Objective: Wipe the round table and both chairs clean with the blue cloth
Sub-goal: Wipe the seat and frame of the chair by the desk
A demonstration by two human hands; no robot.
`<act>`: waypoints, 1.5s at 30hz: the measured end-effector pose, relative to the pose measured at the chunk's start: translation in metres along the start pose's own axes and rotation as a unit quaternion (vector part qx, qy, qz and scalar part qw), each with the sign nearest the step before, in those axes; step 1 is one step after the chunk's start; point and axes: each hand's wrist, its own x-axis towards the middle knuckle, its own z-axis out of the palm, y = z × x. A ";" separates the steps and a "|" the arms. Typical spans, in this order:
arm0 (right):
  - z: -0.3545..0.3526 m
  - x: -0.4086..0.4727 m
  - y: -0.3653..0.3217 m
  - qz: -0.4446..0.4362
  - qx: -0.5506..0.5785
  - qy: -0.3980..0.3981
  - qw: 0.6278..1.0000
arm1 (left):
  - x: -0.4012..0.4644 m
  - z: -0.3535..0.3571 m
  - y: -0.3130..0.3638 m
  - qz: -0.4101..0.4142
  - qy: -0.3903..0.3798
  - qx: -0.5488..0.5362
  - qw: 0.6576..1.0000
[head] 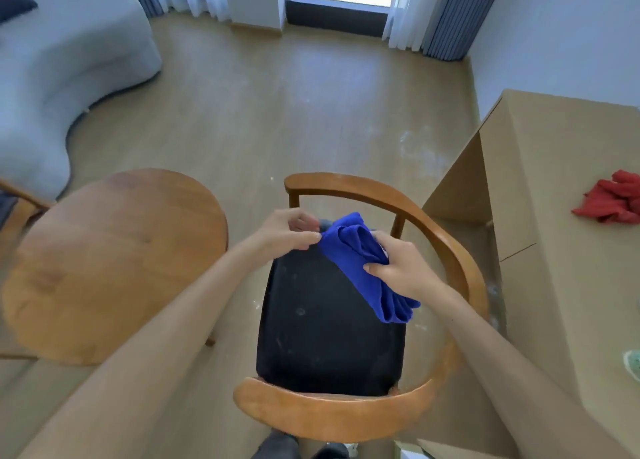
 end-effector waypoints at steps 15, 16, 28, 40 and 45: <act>0.227 0.128 0.131 -0.077 -0.305 0.003 0.949 | 0.073 0.004 -0.289 -0.197 0.112 0.086 0.970; 0.245 0.128 0.142 -0.079 -0.318 -0.058 0.943 | 0.081 0.008 -0.300 -0.181 0.104 0.128 0.970; 0.208 0.139 0.278 0.051 -0.271 0.135 0.952 | 0.172 0.101 -0.336 0.206 -0.075 0.567 0.794; 0.234 0.168 0.347 0.084 -0.361 0.131 0.919 | 0.248 0.069 -0.362 0.413 0.016 0.555 0.722; 0.240 0.168 0.356 0.059 -0.371 0.161 0.913 | 0.304 0.033 -0.353 0.320 0.086 0.546 0.769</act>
